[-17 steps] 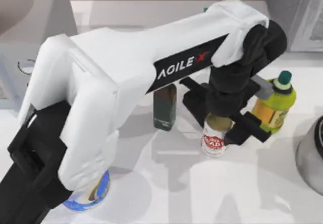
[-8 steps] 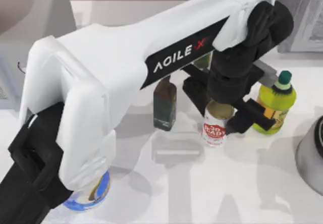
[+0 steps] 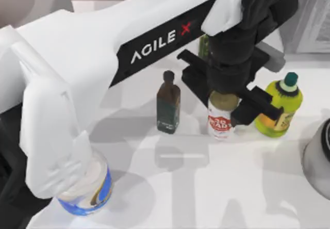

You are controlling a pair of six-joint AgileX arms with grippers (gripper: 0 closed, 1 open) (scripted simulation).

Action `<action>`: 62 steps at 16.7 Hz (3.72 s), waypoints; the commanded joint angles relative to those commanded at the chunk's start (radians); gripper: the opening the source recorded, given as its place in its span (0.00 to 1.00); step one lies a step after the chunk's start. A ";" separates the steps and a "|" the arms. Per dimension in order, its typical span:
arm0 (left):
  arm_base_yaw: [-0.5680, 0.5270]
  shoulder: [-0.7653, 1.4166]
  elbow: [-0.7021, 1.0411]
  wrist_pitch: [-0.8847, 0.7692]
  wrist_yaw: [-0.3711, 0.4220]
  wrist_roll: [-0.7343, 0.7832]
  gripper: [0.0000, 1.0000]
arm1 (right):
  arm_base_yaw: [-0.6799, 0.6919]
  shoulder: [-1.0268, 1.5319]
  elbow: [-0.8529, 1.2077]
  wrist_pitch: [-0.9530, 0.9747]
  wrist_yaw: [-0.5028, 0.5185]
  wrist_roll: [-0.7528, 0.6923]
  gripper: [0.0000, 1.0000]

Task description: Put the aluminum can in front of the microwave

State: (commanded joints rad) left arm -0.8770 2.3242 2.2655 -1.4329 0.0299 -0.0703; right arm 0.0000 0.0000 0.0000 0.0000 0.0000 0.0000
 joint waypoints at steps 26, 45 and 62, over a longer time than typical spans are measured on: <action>0.876 -0.955 -1.349 0.313 -0.028 0.086 0.00 | 0.000 0.000 0.000 0.000 0.000 0.000 1.00; 0.877 -0.948 -1.375 0.347 -0.028 0.087 0.30 | 0.000 0.000 0.000 0.000 0.000 0.000 1.00; 0.877 -0.948 -1.375 0.347 -0.028 0.087 1.00 | 0.000 0.000 0.000 0.000 0.000 0.000 1.00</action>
State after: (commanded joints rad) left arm -0.0003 1.3767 0.8904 -1.0858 0.0018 0.0166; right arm 0.0000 0.0000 0.0000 0.0000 0.0000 0.0000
